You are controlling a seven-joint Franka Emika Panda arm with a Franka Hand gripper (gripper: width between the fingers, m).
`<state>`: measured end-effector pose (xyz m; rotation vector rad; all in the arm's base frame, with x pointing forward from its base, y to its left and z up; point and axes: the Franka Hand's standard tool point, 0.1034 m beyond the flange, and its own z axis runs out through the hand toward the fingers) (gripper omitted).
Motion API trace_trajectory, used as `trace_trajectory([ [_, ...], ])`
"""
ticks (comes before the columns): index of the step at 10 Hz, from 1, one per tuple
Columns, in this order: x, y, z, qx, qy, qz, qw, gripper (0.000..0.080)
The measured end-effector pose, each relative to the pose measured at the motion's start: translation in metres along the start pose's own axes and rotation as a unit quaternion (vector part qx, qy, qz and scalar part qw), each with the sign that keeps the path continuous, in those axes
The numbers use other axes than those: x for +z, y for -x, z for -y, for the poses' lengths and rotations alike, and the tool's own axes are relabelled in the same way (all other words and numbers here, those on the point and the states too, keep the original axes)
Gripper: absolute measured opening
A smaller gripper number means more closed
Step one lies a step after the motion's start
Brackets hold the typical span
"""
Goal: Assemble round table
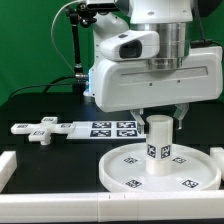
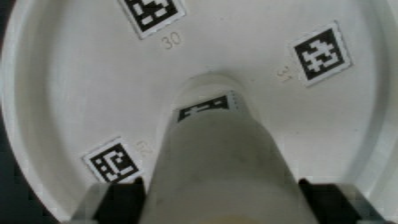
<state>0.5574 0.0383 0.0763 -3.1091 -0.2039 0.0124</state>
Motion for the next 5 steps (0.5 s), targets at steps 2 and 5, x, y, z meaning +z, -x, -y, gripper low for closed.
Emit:
trace_trajectory([
  [2,0.0002,0.0005,-0.0015,0.107,-0.012,0.000,0.994,0.0409],
  [5,0.0012,0.0021,0.0007,0.253,-0.015,0.003,0.967,0.0409],
])
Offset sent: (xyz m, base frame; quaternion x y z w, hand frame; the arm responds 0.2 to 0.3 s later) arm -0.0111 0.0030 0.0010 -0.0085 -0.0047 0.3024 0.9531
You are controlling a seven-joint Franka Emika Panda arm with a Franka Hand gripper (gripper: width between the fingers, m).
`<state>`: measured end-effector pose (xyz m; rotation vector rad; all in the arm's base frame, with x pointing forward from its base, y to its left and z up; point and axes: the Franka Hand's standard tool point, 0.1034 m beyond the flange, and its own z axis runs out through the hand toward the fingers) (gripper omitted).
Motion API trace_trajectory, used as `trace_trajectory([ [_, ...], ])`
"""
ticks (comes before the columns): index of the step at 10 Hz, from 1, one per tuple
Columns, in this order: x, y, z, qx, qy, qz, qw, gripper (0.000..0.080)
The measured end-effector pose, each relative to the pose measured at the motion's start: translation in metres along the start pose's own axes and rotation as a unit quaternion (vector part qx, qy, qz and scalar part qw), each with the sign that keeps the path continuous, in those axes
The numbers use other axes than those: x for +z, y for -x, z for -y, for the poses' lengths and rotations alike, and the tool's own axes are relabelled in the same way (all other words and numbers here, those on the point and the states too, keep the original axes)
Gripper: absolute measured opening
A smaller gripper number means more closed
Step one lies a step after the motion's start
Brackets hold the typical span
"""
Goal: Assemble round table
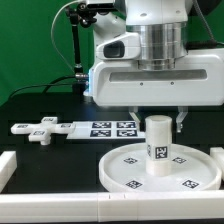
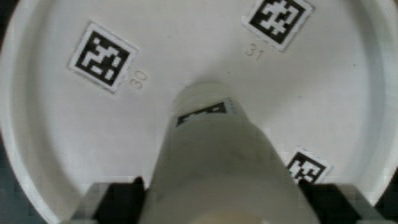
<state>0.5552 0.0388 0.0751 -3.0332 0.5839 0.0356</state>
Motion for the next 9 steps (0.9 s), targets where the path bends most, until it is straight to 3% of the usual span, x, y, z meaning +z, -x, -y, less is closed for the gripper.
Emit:
trace_trajectory([
  [5,-0.0001,-0.0004,0.0006,0.135,-0.009,0.003,0.991,0.0409],
  [7,-0.0001,-0.0002,0.0012,0.207,-0.015,0.007,0.978,0.0409],
  [9,-0.0001,0.0002,0.0019,0.311,-0.027,0.017,0.950,0.0409],
])
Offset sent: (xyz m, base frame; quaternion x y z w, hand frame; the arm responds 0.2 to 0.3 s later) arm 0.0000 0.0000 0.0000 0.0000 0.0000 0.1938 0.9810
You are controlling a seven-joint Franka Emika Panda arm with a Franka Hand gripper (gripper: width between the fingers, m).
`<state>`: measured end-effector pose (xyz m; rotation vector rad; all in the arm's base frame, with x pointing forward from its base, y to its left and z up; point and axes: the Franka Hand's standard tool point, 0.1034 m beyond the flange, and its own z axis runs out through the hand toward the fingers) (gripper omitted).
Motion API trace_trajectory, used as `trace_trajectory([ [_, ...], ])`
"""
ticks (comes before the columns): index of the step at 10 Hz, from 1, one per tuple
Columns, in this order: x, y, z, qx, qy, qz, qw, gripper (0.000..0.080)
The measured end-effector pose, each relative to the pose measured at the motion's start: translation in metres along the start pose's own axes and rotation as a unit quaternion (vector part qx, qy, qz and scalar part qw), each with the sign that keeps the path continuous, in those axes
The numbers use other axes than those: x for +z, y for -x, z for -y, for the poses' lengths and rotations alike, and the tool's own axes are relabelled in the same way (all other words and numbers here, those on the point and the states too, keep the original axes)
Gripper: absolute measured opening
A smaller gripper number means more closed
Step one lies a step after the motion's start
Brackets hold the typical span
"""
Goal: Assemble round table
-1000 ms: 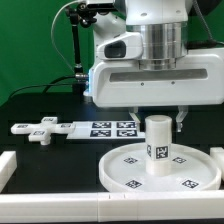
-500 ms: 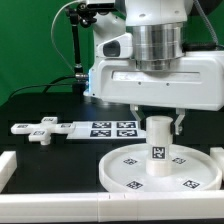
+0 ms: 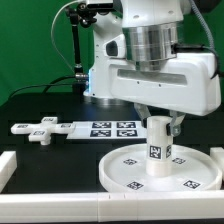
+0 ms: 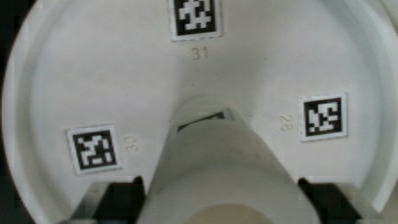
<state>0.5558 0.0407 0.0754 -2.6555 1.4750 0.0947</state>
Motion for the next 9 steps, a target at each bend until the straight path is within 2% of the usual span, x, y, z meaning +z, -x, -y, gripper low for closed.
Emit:
trace_trajectory([
  [3,-0.0005,0.0021,0.0047,0.130,-0.012,0.002,0.991,0.0409],
  [7,-0.0007,0.0012,0.0053,0.207,-0.018,0.009,0.978,0.0409],
  [8,-0.0011,-0.0002,0.0058,0.253,-0.024,0.013,0.967,0.0409],
  [9,0.0000,-0.0021,0.0051,0.309,-0.039,0.019,0.950,0.0409],
])
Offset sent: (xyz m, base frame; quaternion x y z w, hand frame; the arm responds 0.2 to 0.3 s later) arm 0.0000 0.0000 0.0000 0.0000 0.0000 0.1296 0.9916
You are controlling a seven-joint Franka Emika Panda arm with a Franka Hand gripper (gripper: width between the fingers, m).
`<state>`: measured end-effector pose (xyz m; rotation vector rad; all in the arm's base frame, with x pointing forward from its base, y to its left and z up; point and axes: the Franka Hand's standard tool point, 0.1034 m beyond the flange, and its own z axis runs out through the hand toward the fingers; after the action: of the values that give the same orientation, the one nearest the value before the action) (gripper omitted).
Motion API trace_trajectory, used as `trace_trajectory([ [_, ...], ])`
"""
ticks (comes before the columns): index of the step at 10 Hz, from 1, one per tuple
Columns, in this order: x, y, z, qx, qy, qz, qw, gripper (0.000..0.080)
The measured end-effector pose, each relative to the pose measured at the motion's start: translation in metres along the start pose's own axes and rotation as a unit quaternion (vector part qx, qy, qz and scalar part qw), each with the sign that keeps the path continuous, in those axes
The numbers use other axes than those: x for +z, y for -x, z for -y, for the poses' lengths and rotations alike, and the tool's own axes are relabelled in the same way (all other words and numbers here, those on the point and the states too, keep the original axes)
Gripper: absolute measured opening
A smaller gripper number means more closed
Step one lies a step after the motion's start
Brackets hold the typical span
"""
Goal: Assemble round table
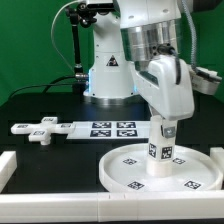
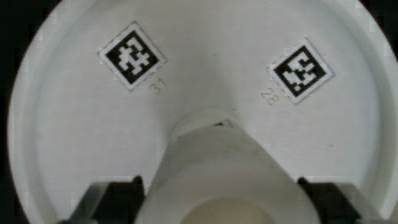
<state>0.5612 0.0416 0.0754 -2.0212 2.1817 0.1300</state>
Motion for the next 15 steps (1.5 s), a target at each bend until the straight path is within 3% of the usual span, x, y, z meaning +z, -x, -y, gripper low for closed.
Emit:
trace_trajectory([
  [3,0.0000,0.0010,0.0030,0.122,-0.028,0.009,0.992,0.0409],
  [5,-0.0002,0.0000,0.0037,0.195,-0.040,0.022,0.980,0.0409],
  [8,0.0003,0.0001,0.0033,0.185,-0.039,0.022,0.982,0.0409],
  [10,-0.0011,0.0051,0.0034,0.131,-0.021,0.025,0.991,0.0601],
  [11,-0.0014,0.0051,0.0039,0.111,-0.021,0.025,0.993,0.0637],
  [15,-0.0005,0.0050,0.0030,-0.045,-0.024,0.021,0.998,0.0649],
])
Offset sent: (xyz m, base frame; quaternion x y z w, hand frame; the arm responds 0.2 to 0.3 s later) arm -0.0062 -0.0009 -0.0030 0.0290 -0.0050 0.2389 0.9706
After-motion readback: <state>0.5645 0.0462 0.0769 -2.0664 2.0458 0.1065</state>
